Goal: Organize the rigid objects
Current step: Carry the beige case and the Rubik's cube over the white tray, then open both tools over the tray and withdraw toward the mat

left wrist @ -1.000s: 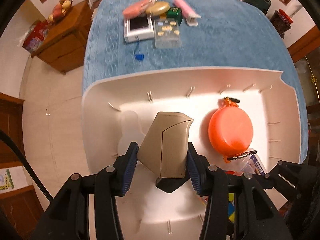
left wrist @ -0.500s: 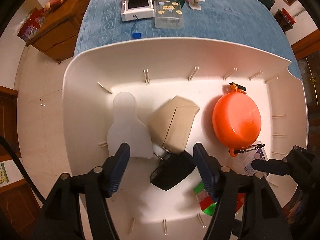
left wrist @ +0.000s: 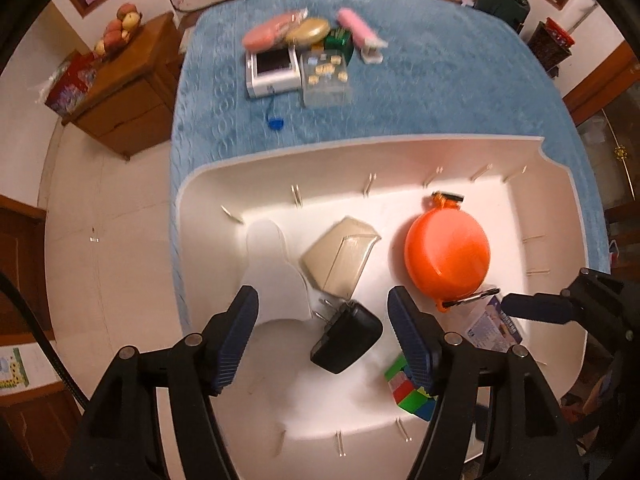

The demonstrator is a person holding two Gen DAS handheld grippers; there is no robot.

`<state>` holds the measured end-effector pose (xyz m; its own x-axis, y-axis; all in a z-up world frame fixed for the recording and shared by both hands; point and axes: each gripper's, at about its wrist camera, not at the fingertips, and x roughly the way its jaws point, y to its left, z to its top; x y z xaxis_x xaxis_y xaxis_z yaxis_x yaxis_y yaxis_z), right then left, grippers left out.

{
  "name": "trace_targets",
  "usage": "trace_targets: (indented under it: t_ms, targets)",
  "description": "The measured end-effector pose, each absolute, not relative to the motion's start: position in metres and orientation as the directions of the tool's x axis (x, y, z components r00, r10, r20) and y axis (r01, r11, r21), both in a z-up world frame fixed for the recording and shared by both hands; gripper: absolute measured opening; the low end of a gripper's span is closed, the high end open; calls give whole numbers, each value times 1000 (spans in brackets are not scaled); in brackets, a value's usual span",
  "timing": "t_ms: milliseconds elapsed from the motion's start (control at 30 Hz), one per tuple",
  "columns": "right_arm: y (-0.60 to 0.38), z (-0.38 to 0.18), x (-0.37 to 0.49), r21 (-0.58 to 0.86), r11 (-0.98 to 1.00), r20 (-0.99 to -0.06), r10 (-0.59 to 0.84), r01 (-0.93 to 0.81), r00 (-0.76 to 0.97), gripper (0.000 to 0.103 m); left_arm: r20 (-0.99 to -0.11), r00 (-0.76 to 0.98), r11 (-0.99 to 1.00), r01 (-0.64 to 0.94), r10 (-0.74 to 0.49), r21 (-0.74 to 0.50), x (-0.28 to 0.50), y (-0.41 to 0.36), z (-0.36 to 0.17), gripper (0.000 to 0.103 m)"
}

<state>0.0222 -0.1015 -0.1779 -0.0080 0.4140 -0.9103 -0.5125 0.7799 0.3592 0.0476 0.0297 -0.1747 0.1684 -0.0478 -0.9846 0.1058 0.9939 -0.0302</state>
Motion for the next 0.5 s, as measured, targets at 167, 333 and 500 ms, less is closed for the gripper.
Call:
trace_targets:
  t_ms: [167, 333, 500]
  targets:
    - [-111, -159, 31, 357, 800, -902, 429, -483, 44, 74, -970, 235, 991, 132, -59, -28, 57, 37, -143, 71]
    - [-122, -134, 54, 364, 822, -885, 452, -438, 113, 74, -951, 306, 984, 178, -43, 13, 80, 48, -115, 71]
    - [-130, -108, 84, 334, 862, -881, 429, -381, 198, 74, -928, 372, 967, 235, 1, 95, 104, 58, -94, 71]
